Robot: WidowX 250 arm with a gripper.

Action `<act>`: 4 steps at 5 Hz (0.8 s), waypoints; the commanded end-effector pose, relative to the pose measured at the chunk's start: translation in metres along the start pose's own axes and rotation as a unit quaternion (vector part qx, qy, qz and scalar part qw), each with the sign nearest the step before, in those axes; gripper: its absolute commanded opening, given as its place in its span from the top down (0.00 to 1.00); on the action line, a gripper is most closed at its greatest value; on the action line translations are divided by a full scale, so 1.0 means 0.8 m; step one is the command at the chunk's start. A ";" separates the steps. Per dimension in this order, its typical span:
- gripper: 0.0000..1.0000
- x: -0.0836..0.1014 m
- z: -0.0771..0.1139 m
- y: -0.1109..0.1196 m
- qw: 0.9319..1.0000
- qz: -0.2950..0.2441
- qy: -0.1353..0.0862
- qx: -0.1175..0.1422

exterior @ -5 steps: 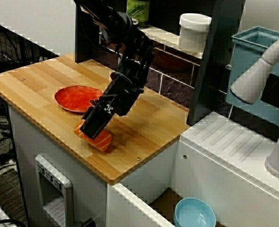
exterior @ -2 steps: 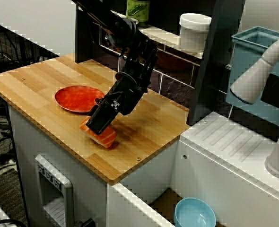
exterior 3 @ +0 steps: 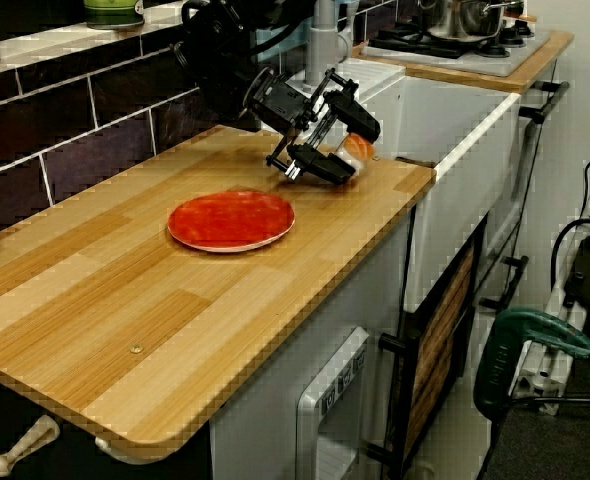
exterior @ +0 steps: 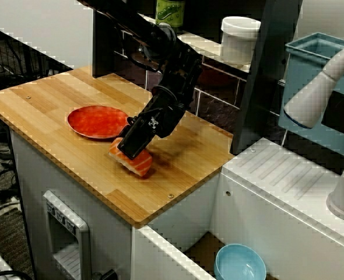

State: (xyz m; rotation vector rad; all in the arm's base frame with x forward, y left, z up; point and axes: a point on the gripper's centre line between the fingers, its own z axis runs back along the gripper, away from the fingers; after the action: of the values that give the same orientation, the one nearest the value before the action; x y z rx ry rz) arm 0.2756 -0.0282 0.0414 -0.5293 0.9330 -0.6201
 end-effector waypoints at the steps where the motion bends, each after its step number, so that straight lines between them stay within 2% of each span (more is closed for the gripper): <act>1: 1.00 0.002 0.005 -0.001 1.000 0.012 -0.015 0.017; 2: 0.09 0.001 0.006 -0.001 0.999 0.006 -0.019 0.027; 3: 0.00 0.004 0.010 0.003 0.999 0.007 -0.028 0.032; 4: 0.00 0.006 0.013 0.012 0.999 0.014 -0.029 0.026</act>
State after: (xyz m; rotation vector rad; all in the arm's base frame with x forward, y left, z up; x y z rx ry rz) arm 0.2807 -0.0233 0.0341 -0.4996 0.9100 -0.5983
